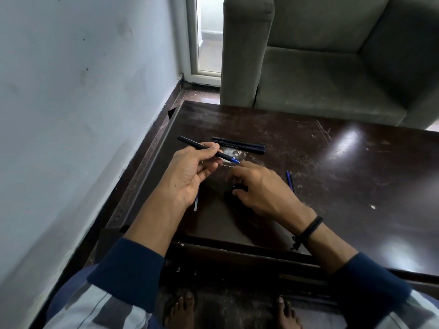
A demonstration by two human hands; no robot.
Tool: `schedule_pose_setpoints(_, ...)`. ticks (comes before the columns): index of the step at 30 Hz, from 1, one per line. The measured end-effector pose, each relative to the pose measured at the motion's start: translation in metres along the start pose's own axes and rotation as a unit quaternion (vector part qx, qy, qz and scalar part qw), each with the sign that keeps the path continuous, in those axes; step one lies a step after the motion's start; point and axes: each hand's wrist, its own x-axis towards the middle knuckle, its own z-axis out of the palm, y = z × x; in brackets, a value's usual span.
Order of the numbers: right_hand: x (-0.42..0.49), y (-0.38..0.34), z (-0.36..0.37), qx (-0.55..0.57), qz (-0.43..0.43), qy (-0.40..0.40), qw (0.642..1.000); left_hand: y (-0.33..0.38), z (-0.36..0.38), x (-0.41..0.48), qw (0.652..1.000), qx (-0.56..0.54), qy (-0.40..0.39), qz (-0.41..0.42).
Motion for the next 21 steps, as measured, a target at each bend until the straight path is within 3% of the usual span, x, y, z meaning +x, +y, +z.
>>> schedule_pose_setpoints(21,0.0028,0.0053,0.0075,-0.003,0.013,-0.018,1.000,-0.0008,-0.0002,0.0010,1.000,-0.004,0.000,-0.008)
